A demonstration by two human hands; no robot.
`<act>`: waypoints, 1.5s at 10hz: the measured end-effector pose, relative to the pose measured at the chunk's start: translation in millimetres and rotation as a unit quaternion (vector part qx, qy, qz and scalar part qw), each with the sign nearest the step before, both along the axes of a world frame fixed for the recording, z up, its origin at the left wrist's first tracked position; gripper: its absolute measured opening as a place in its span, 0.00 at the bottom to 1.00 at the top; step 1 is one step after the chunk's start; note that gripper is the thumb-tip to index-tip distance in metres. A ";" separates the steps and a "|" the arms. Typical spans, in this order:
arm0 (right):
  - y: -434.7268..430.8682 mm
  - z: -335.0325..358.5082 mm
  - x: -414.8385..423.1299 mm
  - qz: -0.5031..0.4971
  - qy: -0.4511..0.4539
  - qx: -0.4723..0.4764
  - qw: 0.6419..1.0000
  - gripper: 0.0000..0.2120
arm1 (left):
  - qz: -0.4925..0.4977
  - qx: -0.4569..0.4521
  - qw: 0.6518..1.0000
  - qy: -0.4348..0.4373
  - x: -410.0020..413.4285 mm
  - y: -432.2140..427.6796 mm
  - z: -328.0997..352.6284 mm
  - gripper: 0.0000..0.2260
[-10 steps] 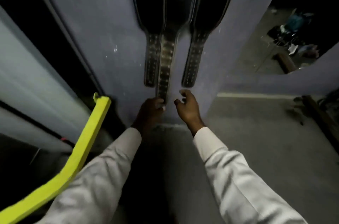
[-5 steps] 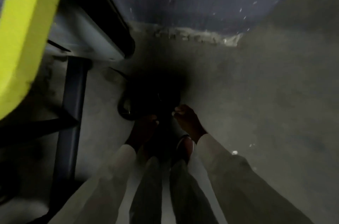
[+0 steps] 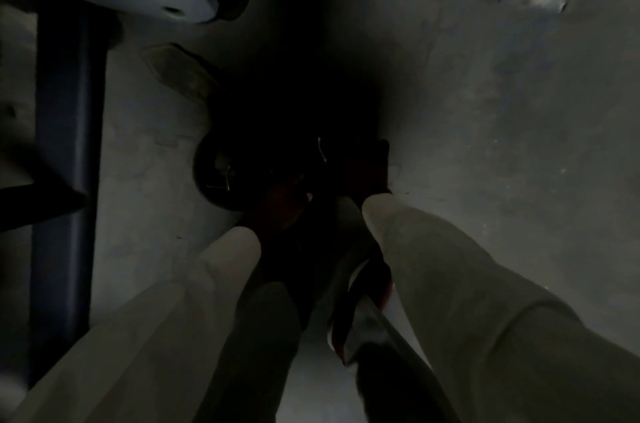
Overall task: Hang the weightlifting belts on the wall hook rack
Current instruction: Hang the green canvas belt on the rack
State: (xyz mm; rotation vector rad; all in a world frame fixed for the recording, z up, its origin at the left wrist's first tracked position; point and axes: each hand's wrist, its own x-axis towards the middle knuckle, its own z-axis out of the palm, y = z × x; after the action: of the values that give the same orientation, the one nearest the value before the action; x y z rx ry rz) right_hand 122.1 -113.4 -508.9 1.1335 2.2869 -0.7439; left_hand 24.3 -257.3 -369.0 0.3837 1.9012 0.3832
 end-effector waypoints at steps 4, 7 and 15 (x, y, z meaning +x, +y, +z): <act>43.5 347.4 -10.4 0.012 0.087 -0.127 0.988 0.20 | 0.223 -0.026 0.971 -0.078 -24.3 65.5 224.2 0.20; 79.3 627.8 -10.9 -0.100 0.300 -0.122 0.941 0.14 | 0.262 0.108 0.943 -0.175 -64.4 83.3 515.3 0.06; 93.8 1186.2 -29.0 -0.021 0.759 -0.092 0.644 0.09 | 0.135 0.744 0.653 0.048 -45.1 131.5 1008.3 0.10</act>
State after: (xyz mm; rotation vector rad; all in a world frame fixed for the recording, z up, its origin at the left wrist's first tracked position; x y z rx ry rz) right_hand 93.1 -19.6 677.3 0.2537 3.1202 -2.6013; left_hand -20.9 -125.7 639.3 1.1716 1.2781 2.1769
